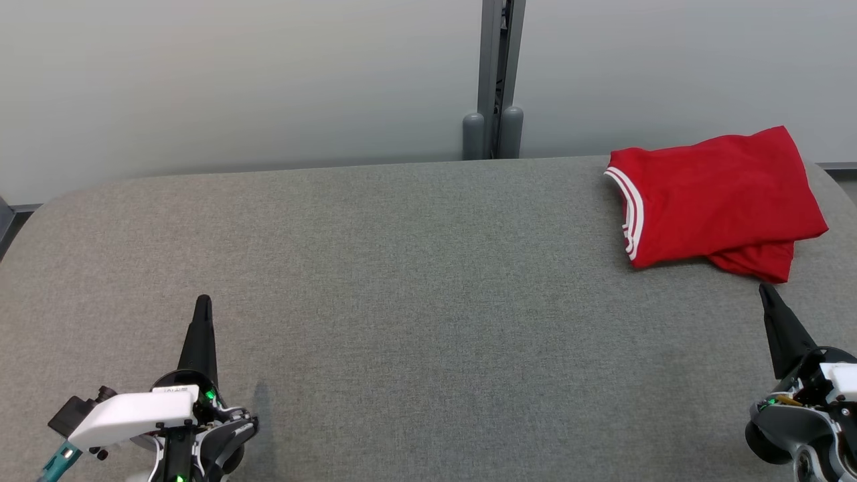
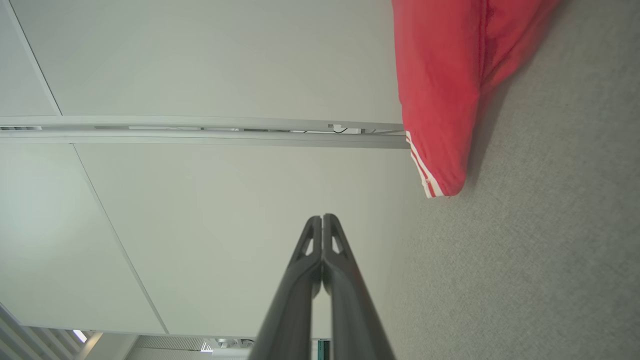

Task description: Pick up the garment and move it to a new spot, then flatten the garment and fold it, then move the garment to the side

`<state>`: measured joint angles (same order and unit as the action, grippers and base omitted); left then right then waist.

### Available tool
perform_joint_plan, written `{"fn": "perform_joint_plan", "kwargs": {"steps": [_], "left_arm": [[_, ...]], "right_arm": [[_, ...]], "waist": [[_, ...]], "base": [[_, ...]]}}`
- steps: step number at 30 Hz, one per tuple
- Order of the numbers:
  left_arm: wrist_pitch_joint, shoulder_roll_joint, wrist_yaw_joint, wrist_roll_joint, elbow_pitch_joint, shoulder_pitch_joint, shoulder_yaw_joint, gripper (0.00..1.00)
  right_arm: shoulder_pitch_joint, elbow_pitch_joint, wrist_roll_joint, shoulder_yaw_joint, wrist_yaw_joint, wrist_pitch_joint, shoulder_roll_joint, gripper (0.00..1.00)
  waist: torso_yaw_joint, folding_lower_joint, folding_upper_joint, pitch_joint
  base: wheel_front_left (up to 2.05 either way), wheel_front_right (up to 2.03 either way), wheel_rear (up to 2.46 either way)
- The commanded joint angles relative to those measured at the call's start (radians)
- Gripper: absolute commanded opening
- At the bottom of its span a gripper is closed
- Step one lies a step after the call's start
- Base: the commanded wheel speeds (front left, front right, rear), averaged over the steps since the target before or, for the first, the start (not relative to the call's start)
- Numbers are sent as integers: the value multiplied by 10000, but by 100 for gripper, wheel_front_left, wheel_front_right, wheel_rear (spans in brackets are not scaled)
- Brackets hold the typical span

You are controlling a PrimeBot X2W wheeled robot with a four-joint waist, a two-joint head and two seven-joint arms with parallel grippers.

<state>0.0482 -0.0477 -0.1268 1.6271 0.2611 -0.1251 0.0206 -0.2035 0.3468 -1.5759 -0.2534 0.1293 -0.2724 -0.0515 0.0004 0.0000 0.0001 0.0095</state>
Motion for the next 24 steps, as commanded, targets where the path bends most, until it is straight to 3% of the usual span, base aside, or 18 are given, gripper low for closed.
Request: {"fn": "perform_joint_plan", "kwargs": {"steps": [1,24], "left_arm": [[-24,-50,-71,12,-28,-81,-2,0],[-23,-50,-72,13,-30,-80,-1,0]], "right_arm": [[-88,33,-51,-44,23,-22,-55,0],[-86,33,-37,-57,23,-34,-44,0]], "waist": [[0,0,-1,0],[0,0,-1,0]], "base": [[0,0,0],[0,0,0]]}}
